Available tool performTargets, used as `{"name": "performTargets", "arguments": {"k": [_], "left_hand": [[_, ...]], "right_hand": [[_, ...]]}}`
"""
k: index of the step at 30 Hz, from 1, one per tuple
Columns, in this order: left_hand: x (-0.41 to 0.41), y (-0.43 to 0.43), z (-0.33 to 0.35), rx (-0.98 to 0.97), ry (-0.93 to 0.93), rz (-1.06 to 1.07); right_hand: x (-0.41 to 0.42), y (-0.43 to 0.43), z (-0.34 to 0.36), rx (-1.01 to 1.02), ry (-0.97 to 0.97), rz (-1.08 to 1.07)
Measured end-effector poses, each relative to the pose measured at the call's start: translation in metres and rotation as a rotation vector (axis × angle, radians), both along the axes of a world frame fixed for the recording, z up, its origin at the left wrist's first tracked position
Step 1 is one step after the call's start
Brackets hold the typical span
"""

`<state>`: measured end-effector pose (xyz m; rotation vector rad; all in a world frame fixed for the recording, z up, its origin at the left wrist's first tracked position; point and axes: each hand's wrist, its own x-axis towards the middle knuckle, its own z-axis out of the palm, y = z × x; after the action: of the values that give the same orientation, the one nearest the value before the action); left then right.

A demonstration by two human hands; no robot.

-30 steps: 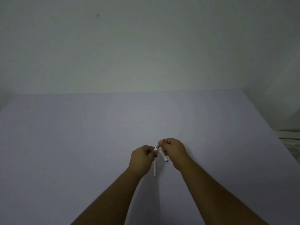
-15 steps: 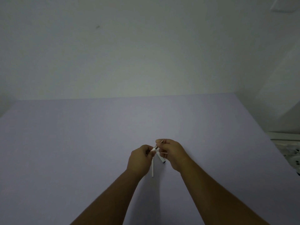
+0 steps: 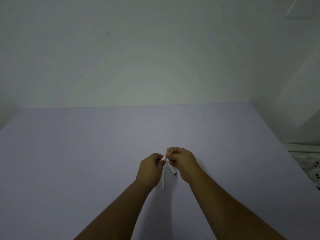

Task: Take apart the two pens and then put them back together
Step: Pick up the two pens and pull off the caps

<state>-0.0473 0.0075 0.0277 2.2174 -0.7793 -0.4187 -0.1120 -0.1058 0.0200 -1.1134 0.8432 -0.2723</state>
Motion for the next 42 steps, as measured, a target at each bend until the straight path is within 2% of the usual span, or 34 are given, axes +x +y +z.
{"name": "performTargets", "arguments": {"k": [3, 6, 11, 15, 20, 25, 29, 34, 38, 42], "left_hand": [[0.0007, -0.0006, 0.0007, -0.004, -0.008, 0.003], [0.0006, -0.0012, 0.0013, -0.010, -0.011, -0.010], [0.0003, -0.0010, 0.0005, 0.002, -0.037, -0.008], [-0.0010, -0.0019, 0.0016, -0.006, -0.034, -0.015], [-0.0020, -0.0016, 0.0027, -0.018, -0.034, -0.014], [-0.0031, -0.0016, 0.0020, -0.027, -0.020, -0.011], [-0.0019, -0.0014, 0.0019, -0.019, -0.017, -0.004], [-0.0013, -0.0011, 0.0020, -0.025, -0.012, -0.005], [0.0002, -0.0007, -0.0001, -0.010, -0.026, 0.006], [0.0005, -0.0006, -0.0007, -0.021, -0.023, -0.006]], "right_hand": [[0.0002, -0.0008, 0.0030, 0.054, -0.021, 0.000], [0.0009, -0.0001, 0.0035, 0.012, 0.100, -0.001], [-0.0001, -0.0034, 0.0026, 0.046, 0.014, 0.009], [-0.0010, 0.0000, 0.0031, -0.010, 0.122, 0.015], [-0.0009, -0.0015, 0.0048, 0.050, -0.005, -0.019], [-0.0018, 0.0020, 0.0054, -0.067, 0.153, -0.010], [-0.0031, 0.0003, 0.0059, 0.010, 0.006, -0.019], [-0.0053, 0.0028, 0.0063, -0.048, 0.099, -0.020], [-0.0038, 0.0011, 0.0085, 0.030, -0.006, -0.024], [-0.0035, 0.0044, 0.0083, 0.014, 0.060, 0.000]]}}
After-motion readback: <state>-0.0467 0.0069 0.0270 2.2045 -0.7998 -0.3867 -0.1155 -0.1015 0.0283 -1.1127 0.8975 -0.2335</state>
